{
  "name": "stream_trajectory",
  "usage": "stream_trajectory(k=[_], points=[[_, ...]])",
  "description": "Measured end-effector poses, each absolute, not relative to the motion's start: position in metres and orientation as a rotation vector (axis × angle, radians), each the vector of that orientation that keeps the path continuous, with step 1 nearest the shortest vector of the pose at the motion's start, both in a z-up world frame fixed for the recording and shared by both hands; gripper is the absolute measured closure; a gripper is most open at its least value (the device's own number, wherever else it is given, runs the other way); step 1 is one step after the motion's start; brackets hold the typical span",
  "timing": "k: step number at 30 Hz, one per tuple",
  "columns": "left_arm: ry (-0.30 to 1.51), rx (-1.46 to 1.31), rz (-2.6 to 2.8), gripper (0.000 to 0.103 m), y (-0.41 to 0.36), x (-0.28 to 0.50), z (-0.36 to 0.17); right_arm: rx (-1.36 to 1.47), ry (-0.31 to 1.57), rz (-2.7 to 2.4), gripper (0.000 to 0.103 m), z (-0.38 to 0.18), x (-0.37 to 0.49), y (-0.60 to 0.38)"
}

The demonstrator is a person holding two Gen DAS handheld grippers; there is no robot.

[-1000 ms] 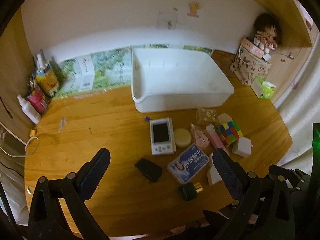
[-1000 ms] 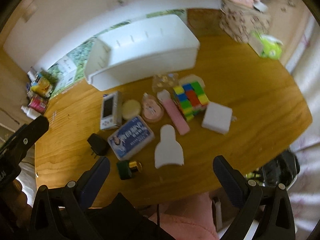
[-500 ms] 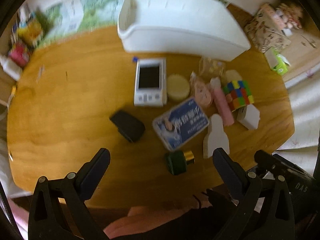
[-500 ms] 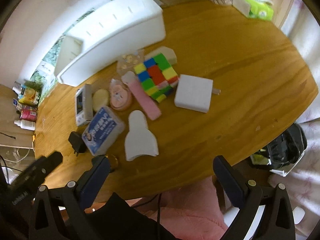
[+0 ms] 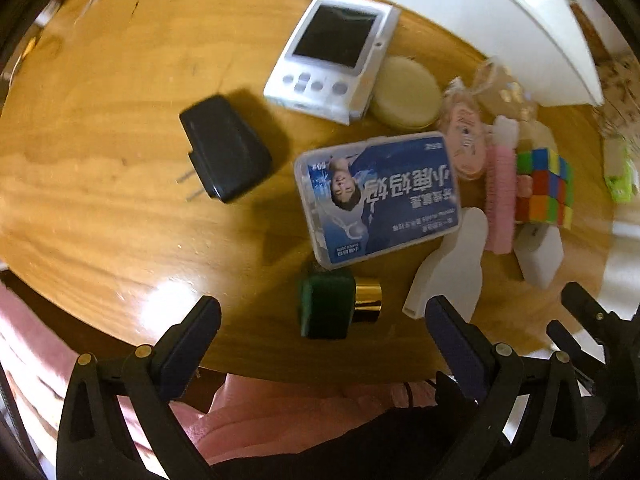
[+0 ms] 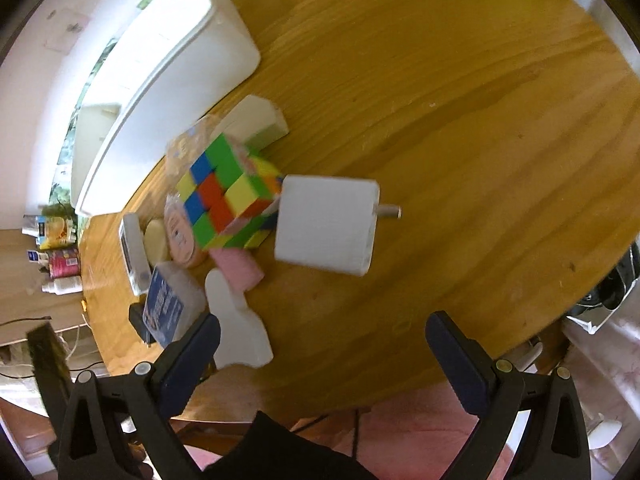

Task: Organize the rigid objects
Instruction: 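Grasp the green-and-gold cylinder with the left gripper while the right grasps the white charger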

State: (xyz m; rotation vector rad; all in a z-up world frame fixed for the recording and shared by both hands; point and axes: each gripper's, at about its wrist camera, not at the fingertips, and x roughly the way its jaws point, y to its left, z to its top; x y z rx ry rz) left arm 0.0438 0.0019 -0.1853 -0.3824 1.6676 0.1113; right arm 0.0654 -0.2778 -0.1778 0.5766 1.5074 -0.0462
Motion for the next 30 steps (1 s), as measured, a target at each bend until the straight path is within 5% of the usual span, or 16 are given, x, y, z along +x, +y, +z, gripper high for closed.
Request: stream_trajectory(k=[6,21,30], points=[[1.687,-0.448,0.211,0.002,0.003,0.044,-0.202,0.584,1.574,-0.03,0.005,-0.195,0.091,-0.29],[1.709,-0.573,0.342,0.03,0.019,0.04,-0.249,0.475,1.69,0.042,0.01,-0.215,0.132,-0.283],[1.711,-0.547,0.358,0.052,0.009,0.04,-0.224,0.45,1.734,0.012,0.022,-0.218,0.14,-0.298]])
